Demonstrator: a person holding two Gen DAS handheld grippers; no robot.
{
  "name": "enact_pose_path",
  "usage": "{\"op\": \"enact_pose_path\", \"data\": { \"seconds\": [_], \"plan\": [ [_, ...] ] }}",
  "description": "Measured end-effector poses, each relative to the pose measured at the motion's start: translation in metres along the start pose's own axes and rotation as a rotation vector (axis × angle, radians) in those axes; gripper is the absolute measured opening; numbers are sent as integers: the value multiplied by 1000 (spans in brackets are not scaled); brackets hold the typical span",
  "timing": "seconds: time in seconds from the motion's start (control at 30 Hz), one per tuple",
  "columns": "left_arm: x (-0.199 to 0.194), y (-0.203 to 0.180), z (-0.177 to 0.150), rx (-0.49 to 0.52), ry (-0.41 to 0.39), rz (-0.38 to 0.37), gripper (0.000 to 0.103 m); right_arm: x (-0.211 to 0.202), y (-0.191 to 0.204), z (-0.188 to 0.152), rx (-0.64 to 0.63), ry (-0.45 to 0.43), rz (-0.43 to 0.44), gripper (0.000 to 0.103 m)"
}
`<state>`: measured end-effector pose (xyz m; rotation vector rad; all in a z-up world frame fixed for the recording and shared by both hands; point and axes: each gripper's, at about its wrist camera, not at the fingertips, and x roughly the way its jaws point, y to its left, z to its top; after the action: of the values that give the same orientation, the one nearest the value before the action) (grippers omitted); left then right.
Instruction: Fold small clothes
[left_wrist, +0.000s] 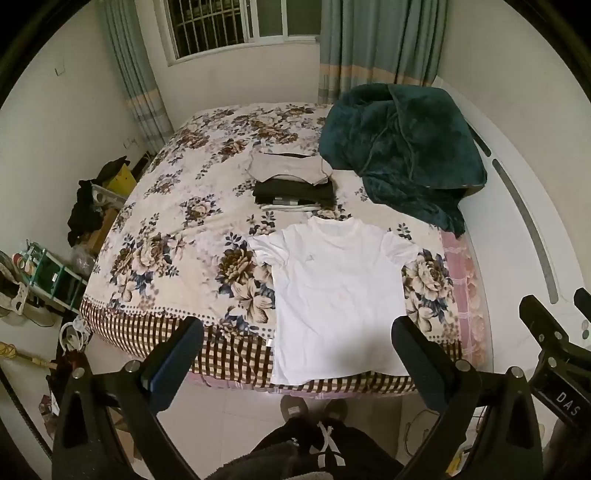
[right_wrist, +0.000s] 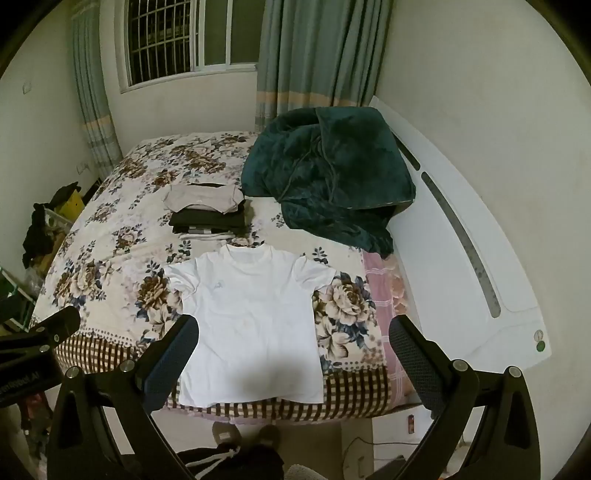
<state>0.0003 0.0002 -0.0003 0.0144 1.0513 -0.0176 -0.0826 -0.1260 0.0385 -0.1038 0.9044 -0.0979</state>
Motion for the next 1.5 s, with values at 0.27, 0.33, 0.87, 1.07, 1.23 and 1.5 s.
{"op": "enact_pose_path", "data": {
  "seconds": [0.27, 0.33, 0.87, 1.07, 1.23, 1.5],
  "plan": [
    [-1, 0, -1, -4, -14, 8, 103, 1, 1, -1, -7, 2, -10, 103],
    [0, 0, 0, 4, -3, 9, 103, 1, 0, 0, -3, 7, -8, 103],
    [-5, 4, -2, 3, -14, 9, 103, -13, 22, -7, -4, -1, -6, 103],
    [-9, 4, -2, -6, -23, 12, 103, -14, 18, 0, -15, -7, 5, 103],
    [-10, 4, 0, -8, -27, 12, 103, -15, 18, 0, -13, -7, 5, 103],
    [-11, 4, 2, -11, -34, 13, 103, -21, 16, 5, -15, -17, 13, 103]
  ]
}}
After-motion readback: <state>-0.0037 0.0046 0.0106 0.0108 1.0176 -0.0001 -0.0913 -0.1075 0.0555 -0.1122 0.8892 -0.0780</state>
